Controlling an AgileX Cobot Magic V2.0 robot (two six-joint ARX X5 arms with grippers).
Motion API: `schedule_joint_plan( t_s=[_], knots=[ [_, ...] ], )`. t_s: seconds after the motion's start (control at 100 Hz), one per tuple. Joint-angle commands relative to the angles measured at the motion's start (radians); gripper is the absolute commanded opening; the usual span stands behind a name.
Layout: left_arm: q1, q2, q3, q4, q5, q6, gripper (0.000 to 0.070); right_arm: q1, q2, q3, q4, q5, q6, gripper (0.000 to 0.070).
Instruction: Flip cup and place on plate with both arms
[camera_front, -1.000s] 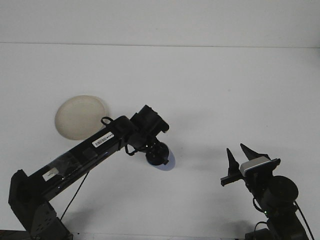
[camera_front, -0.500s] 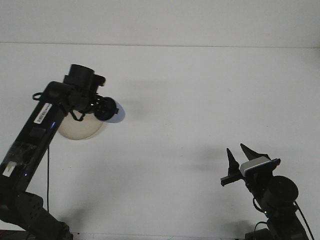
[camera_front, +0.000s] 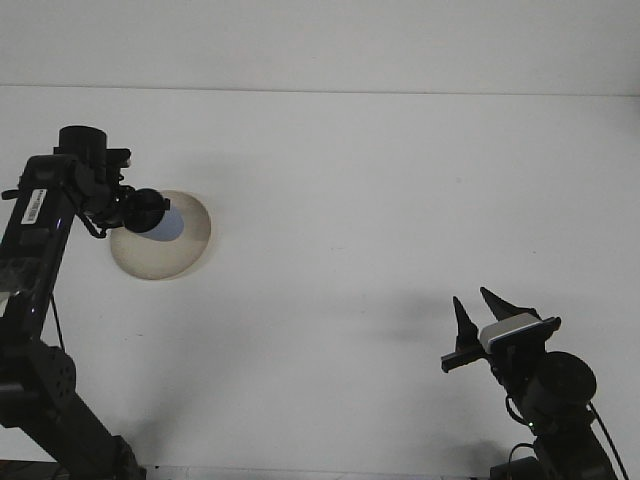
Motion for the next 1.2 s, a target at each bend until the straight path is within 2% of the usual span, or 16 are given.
schedule_joint_plan(
  t_s=[0.0,0.11,0.34,0.41,0.42,0.48,0.51,0.54,0.82,1.09,1.15,1.19],
  knots=[
    [0.01,0.044,0.021,-0.003,-0.007,0.0,0.0015,0.002,0.004,0.008,0.009,-0.002,0.006,0.0317],
    [0.021,0.098,0.021,0.003,-0.059,0.003,0.0015,0.003,0.004,0.008,0.009,-0.002,0.005,0.0317],
    [0.035,0.134,0.021,0.042,-0.058,0.016,0.0032,0.003,0.004,0.008,0.008,-0.002,0.005,0.0317],
    [0.035,0.134,0.021,0.041,-0.058,0.024,0.0175,0.002,0.004,0.008,0.008,-0.002,0.005,0.0317],
    [0.035,0.134,0.021,0.041,-0.057,0.024,0.0226,0.003,0.004,0.008,0.008,-0.002,0.005,0.0317],
    [0.035,0.134,0.021,0.044,-0.053,0.024,0.0422,0.003,0.004,0.008,0.008,-0.002,0.005,0.0317],
    [0.035,0.133,0.021,0.048,-0.053,0.021,0.0482,0.003,0.004,0.008,0.009,-0.002,0.005,0.0317],
    [0.035,0.133,0.022,0.054,-0.053,0.021,0.0511,0.002,0.004,0.008,0.009,-0.002,0.005,0.0317],
    [0.037,0.04,0.114,0.046,-0.053,0.02,0.0509,0.003,0.004,0.008,0.009,-0.002,0.005,0.0317],
    [0.037,-0.225,0.169,0.035,-0.053,-0.002,0.0501,0.003,0.004,0.008,0.01,-0.002,0.006,0.0317],
    [0.037,-0.29,0.168,0.021,-0.053,-0.009,0.0482,0.002,0.004,0.008,0.01,-0.001,0.006,0.0317],
    [0.036,-0.333,0.168,0.01,-0.053,-0.017,0.0427,0.002,0.004,0.008,0.01,0.0,0.007,0.0317]
  ],
)
